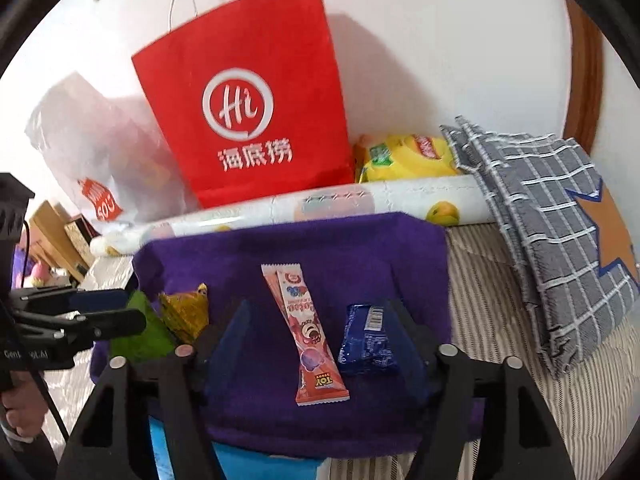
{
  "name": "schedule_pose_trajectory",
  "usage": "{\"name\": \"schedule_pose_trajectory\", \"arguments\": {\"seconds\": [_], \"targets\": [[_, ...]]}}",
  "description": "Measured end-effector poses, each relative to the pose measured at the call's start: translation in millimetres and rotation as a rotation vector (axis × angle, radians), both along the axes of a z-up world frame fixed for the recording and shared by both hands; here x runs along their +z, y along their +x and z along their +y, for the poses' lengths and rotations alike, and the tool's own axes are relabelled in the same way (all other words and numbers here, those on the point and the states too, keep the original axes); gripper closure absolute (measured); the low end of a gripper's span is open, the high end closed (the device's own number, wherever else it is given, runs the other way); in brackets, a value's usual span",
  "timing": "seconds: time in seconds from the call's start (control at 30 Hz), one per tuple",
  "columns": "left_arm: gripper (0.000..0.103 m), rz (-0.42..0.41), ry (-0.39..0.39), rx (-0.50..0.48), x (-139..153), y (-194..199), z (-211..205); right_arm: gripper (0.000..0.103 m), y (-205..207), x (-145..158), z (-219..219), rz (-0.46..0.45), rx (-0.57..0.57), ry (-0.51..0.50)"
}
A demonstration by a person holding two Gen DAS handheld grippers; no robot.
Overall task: Organize snacks
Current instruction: 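Open the right gripper to drop the pink stick packet while the left drops the green bag, then move both tools back to the pile and grasp the panda-print bag with the right gripper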
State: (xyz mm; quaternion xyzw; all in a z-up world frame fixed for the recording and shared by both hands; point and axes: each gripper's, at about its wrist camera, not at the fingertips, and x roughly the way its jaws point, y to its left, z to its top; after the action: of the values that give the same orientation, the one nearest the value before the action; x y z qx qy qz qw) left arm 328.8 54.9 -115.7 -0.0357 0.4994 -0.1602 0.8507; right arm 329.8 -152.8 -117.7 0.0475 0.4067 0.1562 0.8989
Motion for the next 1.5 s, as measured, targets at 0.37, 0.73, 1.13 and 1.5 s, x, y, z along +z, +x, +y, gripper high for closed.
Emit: {"name": "schedule_pose_trajectory", "arguments": {"seconds": [0.37, 0.73, 1.13, 1.5], "targets": [[0.034, -0.051, 0.028, -0.012, 29, -21, -15, 0.023, -54, 28, -13, -0.024, -0.08, -0.106], [0.026, -0.14, 0.074, -0.035, 63, -63, -33, 0.016, -119, 55, -35, -0.087, -0.253, -0.223], [0.026, -0.135, 0.023, 0.047, 64, -135, 3, 0.016, -165, 48, -42, -0.021, -0.229, -0.114], [0.026, -0.117, 0.072, 0.218, 47, -184, 41, 0.018, -194, 25, -28, 0.051, -0.115, -0.014]]}}
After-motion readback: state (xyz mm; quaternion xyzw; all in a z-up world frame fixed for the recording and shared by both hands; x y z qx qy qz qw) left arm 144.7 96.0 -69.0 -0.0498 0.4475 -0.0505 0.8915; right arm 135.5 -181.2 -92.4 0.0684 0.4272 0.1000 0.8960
